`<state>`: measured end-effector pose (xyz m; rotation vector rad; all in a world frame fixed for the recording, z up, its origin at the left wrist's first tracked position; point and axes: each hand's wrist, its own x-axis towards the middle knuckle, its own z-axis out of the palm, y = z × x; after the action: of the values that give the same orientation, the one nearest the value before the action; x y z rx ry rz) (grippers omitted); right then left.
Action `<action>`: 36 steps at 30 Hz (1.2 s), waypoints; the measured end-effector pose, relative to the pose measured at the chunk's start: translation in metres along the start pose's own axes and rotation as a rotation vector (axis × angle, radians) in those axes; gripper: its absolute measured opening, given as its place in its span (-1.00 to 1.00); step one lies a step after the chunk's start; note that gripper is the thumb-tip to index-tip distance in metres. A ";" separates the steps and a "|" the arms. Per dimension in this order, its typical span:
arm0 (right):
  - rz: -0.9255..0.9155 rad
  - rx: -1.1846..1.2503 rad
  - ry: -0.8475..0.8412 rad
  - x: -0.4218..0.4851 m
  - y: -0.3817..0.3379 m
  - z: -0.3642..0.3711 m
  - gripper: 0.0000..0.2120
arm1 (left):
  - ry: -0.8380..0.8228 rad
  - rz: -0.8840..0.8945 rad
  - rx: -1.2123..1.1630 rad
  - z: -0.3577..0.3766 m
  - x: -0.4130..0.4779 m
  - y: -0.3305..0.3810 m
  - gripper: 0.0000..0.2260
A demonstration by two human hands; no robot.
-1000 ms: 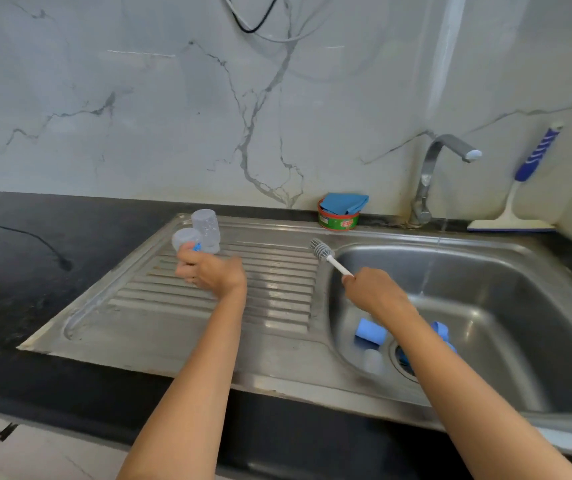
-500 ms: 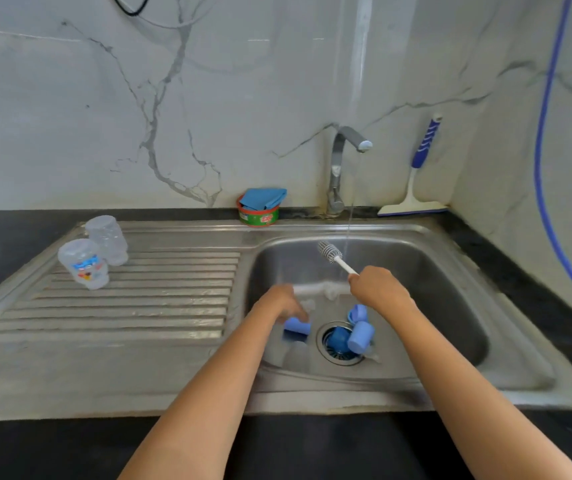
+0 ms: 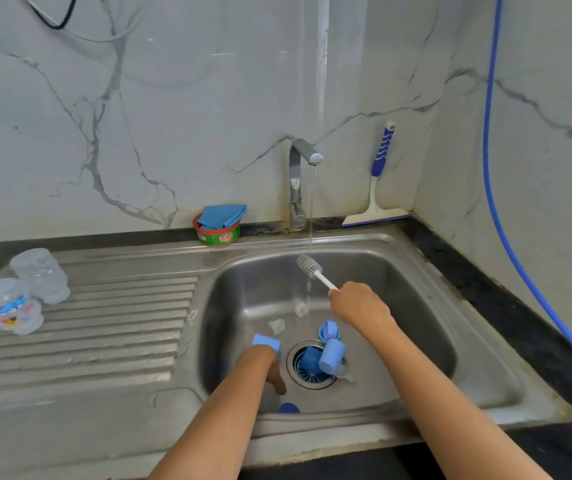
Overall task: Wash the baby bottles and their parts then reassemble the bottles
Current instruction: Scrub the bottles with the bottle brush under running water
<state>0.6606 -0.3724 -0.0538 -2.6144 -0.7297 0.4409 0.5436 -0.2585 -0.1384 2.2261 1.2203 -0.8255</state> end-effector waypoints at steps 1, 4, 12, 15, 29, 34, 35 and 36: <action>0.007 0.012 0.003 0.001 0.002 0.001 -0.69 | 0.001 -0.004 -0.078 -0.003 0.001 0.001 -0.42; 0.015 0.051 0.034 0.005 0.009 0.002 -0.67 | -0.035 0.014 -0.481 -0.023 0.010 0.007 -0.57; 0.046 0.034 0.162 0.011 0.030 -0.004 -0.62 | 0.157 0.415 -1.222 -0.091 0.015 0.054 -0.63; 0.066 0.028 0.170 0.013 0.037 -0.006 -0.62 | 0.196 0.494 -1.295 -0.098 0.019 0.071 -0.63; 0.073 0.033 0.163 0.019 0.039 -0.004 -0.61 | 0.103 0.464 -1.521 -0.109 0.028 0.084 -0.75; 0.070 0.032 0.165 0.018 0.038 -0.006 -0.61 | -0.008 0.477 -1.729 -0.107 0.028 0.089 -0.74; 0.072 0.033 0.166 0.018 0.038 -0.006 -0.61 | -0.027 0.477 -1.779 -0.107 0.028 0.090 -0.69; 0.073 0.035 0.167 0.018 0.038 -0.006 -0.61 | -0.041 0.471 -1.815 -0.107 0.027 0.091 -0.65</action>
<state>0.6937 -0.3942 -0.0688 -2.6133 -0.5680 0.2491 0.6638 -0.2188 -0.0714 0.8075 0.6964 0.4265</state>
